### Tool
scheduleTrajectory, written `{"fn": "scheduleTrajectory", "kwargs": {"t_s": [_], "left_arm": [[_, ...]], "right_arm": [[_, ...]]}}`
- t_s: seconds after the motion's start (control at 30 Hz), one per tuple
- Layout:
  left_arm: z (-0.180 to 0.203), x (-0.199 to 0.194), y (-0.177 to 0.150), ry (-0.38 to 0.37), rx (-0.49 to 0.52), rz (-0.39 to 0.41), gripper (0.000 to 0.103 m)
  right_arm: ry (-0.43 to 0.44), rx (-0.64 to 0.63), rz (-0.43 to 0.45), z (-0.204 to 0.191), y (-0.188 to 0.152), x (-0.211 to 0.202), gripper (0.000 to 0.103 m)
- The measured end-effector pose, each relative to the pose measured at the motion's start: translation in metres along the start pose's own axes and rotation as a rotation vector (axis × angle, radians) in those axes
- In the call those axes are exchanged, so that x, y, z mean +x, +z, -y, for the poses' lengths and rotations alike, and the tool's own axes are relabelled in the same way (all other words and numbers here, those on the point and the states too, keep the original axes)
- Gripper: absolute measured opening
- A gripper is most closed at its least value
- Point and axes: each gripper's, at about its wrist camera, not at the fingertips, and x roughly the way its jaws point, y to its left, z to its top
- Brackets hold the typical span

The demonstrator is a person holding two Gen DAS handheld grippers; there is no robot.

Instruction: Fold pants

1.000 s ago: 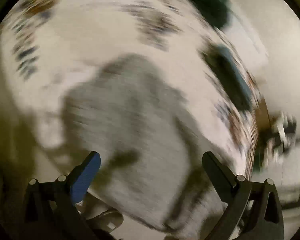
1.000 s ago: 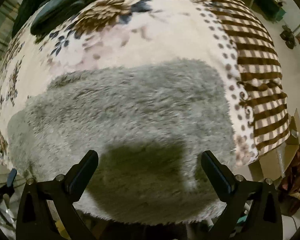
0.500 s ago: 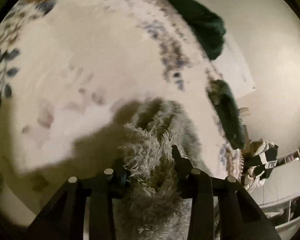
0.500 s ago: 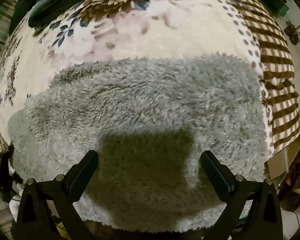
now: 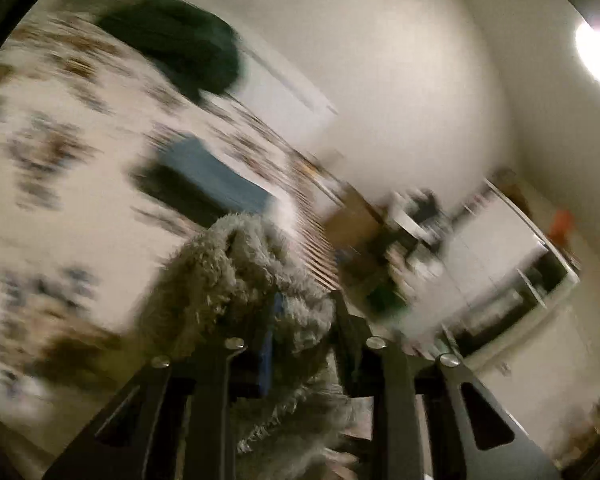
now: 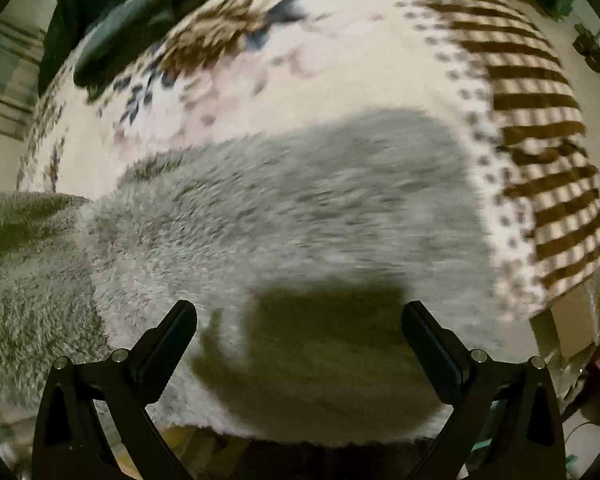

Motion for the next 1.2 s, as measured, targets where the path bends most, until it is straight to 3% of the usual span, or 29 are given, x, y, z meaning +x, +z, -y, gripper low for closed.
{"fn": "scheduleTrajectory", "kwargs": {"t_s": [0.03,0.17,0.27,0.3,0.37,0.43,0.6,0.67,0.77,0.83,0.9,0.93,1.07,1.2], "left_arm": [[0.017,0.018,-0.009,-0.039,0.015,-0.034,0.016],[0.073,0.096,-0.057,-0.136,0.129,-0.191,0.015],[0.088,0.137,-0.082,-0.152,0.101,-0.33,0.017],[0.087,0.141,-0.085,-0.118,0.086,-0.355,0.017],[0.079,0.145,-0.086,0.002,0.07,-0.417,0.03],[0.061,0.137,-0.085,0.159,0.075,-0.453,0.081],[-0.003,0.087,-0.063,0.484,0.057,-0.416,0.085],[-0.028,0.07,-0.058,0.563,0.022,-0.407,0.085],[-0.057,0.045,-0.047,0.648,-0.009,-0.38,0.085],[-0.068,0.04,-0.05,0.672,-0.011,-0.376,0.085],[-0.075,0.034,-0.044,0.685,-0.03,-0.367,0.085],[-0.079,0.034,-0.043,0.682,-0.036,-0.363,0.085],[-0.08,0.04,-0.034,0.639,-0.08,-0.345,0.085],[-0.071,0.071,-0.039,0.535,-0.103,-0.397,0.085]], "right_arm": [[-0.002,0.015,0.012,0.013,-0.001,-0.008,0.103],[-0.022,0.098,0.051,0.078,-0.003,-0.039,0.103],[-0.051,0.165,0.06,0.128,-0.008,-0.054,0.103],[-0.051,0.181,0.06,0.141,-0.008,-0.058,0.103],[0.007,0.188,0.063,0.156,-0.005,-0.064,0.103],[0.118,0.18,0.041,0.156,0.001,-0.067,0.103],[0.377,0.106,-0.032,0.091,0.024,-0.054,0.103],[0.457,0.088,-0.063,0.06,0.038,-0.035,0.103],[0.379,0.03,-0.116,0.018,0.066,0.009,0.103],[0.4,0.045,-0.209,0.002,0.077,0.042,0.103],[0.44,0.064,-0.225,-0.011,0.078,0.053,0.076],[0.433,0.03,-0.197,-0.018,0.077,0.045,0.041],[0.405,-0.024,-0.046,-0.019,0.053,-0.01,0.035],[0.369,0.089,0.05,0.032,0.022,-0.06,0.035]]}}
